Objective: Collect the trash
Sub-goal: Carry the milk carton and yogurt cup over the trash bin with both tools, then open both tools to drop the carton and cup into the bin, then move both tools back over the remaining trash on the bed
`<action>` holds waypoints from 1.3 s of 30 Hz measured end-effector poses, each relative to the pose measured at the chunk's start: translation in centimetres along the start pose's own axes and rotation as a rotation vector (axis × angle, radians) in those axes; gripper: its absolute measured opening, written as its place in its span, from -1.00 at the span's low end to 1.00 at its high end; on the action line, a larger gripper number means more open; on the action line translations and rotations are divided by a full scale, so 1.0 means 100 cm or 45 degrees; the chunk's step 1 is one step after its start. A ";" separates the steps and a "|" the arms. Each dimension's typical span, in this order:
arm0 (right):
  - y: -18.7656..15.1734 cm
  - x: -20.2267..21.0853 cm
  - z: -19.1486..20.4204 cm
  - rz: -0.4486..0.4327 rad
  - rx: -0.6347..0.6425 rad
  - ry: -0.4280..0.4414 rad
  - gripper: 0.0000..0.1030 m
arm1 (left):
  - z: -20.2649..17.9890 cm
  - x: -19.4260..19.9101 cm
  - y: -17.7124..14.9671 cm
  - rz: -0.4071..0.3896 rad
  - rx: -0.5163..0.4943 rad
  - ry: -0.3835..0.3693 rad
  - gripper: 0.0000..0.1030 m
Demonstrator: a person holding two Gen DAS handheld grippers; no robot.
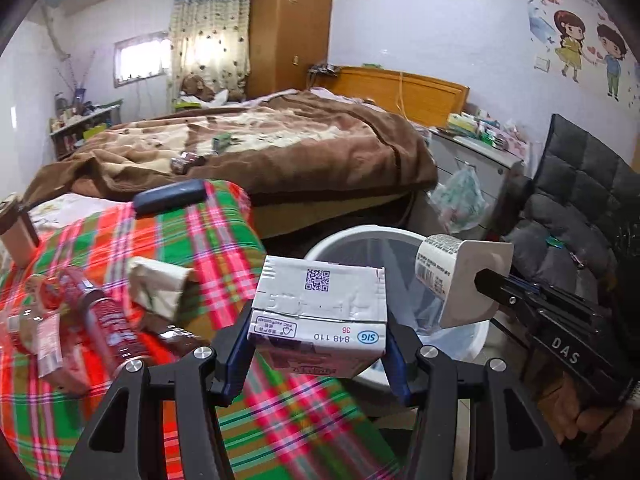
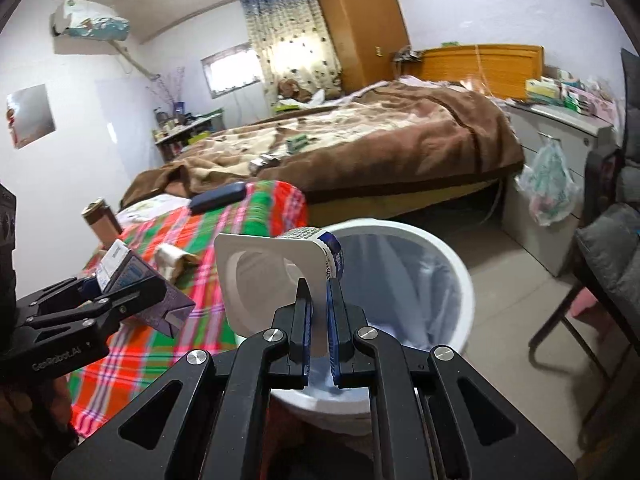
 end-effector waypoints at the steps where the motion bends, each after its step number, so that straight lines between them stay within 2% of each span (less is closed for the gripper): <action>1: -0.001 -0.002 -0.004 0.006 -0.007 -0.010 -0.86 | -0.003 -0.004 0.000 0.005 -0.006 -0.006 0.08; 11: -0.013 -0.012 -0.039 0.094 -0.065 -0.081 -0.86 | -0.048 -0.052 -0.007 0.116 -0.063 -0.071 0.09; 16: -0.017 -0.014 -0.047 0.141 -0.074 -0.113 -0.85 | -0.056 -0.063 -0.011 0.149 -0.069 -0.086 0.10; 18: -0.018 -0.013 -0.049 0.153 -0.077 -0.133 -0.85 | -0.055 -0.066 -0.011 0.152 -0.074 -0.062 0.21; 21: -0.019 -0.012 -0.052 0.163 -0.099 -0.125 -0.75 | -0.052 -0.067 -0.013 0.165 -0.045 -0.076 0.35; 25: -0.020 -0.011 -0.050 0.163 -0.102 -0.123 -0.23 | -0.047 -0.064 -0.012 0.156 -0.036 -0.067 0.35; 30: -0.017 -0.006 -0.043 0.142 -0.094 -0.116 -0.22 | -0.041 -0.052 -0.008 0.126 -0.016 -0.075 0.35; 39: -0.010 -0.002 -0.027 0.097 -0.066 -0.096 -0.22 | -0.021 -0.030 -0.009 0.095 0.005 -0.030 0.35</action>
Point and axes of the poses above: each gripper's, at about its wrist camera, not at the fingertips, and x roughly against the way its jaws point, z to its left, y to its top, the point moved 8 cm from there along -x, roughly the way its jaws point, and after that the axes turned 15 degrees about y, right-handed, at the moved point
